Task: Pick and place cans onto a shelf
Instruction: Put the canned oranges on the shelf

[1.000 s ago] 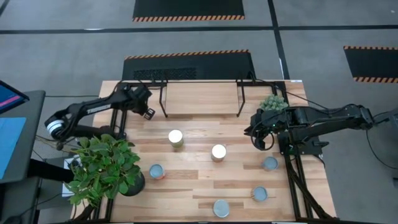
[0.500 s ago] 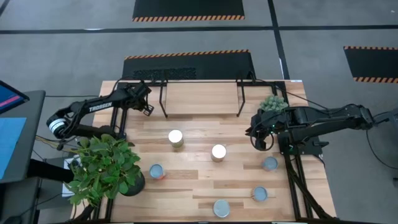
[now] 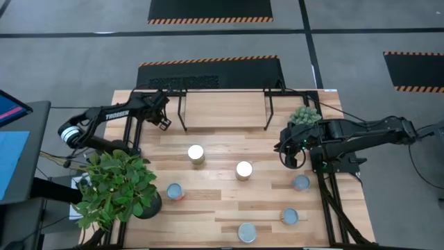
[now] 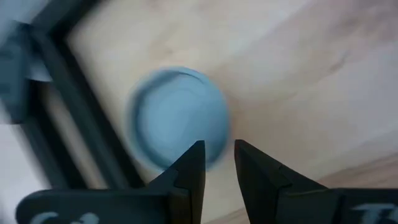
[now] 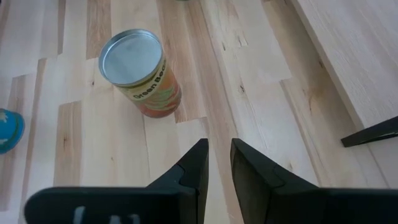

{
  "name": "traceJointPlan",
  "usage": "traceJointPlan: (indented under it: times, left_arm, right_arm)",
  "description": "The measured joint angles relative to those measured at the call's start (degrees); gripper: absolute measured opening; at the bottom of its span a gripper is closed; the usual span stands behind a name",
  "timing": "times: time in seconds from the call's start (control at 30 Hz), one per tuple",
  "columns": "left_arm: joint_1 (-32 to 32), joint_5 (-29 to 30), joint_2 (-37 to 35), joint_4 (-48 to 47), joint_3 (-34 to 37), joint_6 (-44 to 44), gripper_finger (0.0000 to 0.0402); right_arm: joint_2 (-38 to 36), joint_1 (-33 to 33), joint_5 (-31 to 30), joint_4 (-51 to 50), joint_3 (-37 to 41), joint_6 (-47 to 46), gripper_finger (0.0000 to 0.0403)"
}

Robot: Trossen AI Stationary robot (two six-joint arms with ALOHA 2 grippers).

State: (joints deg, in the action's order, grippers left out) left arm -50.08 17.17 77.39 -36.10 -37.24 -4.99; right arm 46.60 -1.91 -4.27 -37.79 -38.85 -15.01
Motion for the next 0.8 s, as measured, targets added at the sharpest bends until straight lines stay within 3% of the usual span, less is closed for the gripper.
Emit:
traceJointPlan:
  times: [0.27,0.4,0.5,0.8]
  left_arm:
    - [0.16,3.35,4.54,-0.21,-0.17,1.64,0.0073]
    - [0.62,3.44,4.04,-0.78,-0.80,2.38,0.0026]
    - [0.67,2.03,2.72,-3.38,-2.39,2.25,0.0007]
    - [2.03,6.36,-5.34,-12.61,-13.40,1.13,0.0001]
  right_arm:
    - [0.01,0.01,0.02,-0.18,0.01,-0.01,0.0095]
    - [0.01,0.02,0.00,-1.08,0.00,-0.01,0.0095]
    - [0.01,0.02,0.00,-1.14,0.02,-0.03,0.0095]
    - [0.01,0.02,0.00,-1.07,0.01,-0.04,0.0095]
